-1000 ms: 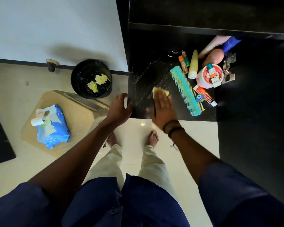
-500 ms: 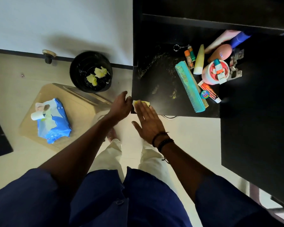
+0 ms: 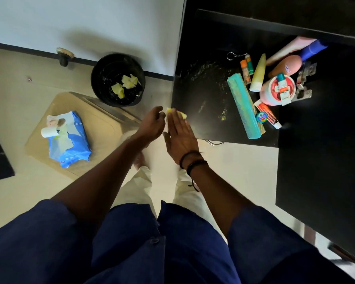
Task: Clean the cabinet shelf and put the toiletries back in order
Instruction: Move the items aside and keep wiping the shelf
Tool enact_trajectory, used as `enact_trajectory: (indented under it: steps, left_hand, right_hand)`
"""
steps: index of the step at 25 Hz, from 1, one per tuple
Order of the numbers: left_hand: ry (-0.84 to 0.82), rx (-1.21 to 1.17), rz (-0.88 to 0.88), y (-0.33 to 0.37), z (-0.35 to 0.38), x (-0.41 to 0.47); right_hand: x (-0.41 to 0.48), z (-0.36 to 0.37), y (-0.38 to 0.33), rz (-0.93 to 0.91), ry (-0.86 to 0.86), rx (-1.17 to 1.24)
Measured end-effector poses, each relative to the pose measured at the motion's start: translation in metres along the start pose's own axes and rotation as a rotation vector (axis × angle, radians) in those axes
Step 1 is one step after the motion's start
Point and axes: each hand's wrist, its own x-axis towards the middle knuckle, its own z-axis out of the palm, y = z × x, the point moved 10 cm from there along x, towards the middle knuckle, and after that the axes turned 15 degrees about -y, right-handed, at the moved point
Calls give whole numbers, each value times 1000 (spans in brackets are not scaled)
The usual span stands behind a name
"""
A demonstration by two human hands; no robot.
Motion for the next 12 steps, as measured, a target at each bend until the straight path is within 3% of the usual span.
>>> enact_trajectory:
  steps: [3, 7, 9, 12]
  left_hand:
    - [-9, 35, 36, 7, 9, 2]
    - [15, 126, 74, 15, 18, 5]
    - [22, 148, 81, 11, 19, 6]
    - [19, 150, 76, 6, 19, 3]
  right_hand:
    - [-42, 15, 51, 139, 35, 12]
    - [-43, -18, 134, 393, 95, 68]
    - [-12, -41, 127, 410, 116, 61]
    - [28, -43, 72, 294, 82, 97]
